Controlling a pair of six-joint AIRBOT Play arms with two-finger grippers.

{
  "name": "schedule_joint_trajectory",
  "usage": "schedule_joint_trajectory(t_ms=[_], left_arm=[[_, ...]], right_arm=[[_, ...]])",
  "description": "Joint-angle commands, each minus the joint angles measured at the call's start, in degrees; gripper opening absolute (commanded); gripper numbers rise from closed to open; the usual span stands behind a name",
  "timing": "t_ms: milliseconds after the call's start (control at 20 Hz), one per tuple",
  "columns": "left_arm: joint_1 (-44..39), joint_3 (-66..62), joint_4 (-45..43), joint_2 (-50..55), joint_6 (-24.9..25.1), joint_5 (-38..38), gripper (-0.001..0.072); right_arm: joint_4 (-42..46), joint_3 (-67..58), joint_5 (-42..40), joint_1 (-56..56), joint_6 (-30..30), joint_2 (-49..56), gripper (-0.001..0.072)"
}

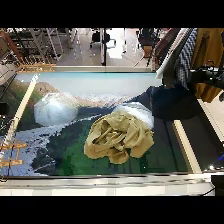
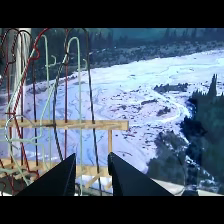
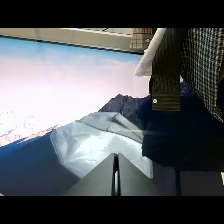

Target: Fold the clothes and pants, and hang the long-sleeved shirts on hangers.

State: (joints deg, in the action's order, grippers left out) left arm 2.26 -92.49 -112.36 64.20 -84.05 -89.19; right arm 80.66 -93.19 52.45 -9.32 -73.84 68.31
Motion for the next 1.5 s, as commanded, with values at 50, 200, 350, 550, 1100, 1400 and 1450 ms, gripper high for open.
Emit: schedule_joint_trajectory(t_ms=[50,200,350,550,1100,1400,1450], left_arm=[[-0.02,0.02,0.00,0.04,0.02,0.02,0.0203],[-0.02,0.02,0.00,0.04,0.02,0.02,0.0203],[-0.02,0.02,0.00,0.04,0.02,0.00,0.0203],[-0.02,0.02,0.00,0.04,0.02,0.02,0.0203],[-0.02,0.07,11.15,0.09,-14.19,-1.73,0.0204],[-0.09,1.36,25.59,2.03,-9.29,-2.08,0.0612],[-0.48,3.13,31.95,2.54,-7.08,-1.16,0.0611]], right_arm=[[-0.02,0.02,0.00,0.04,0.00,0.04,0.0014],[-0.02,0.02,0.00,0.04,0.00,0.04,0.0014],[-0.02,0.02,0.00,0.04,0.00,0.04,0.0014],[-0.02,0.02,0.00,0.04,0.00,0.04,0.0014],[-12.48,0.02,1.55,0.04,-0.24,0.02,0.0015],[-18.62,0.02,8.70,0.04,-0.70,0.09,0.0014],[-19.87,0.11,12.61,0.11,-0.59,0.17,0.0014]])
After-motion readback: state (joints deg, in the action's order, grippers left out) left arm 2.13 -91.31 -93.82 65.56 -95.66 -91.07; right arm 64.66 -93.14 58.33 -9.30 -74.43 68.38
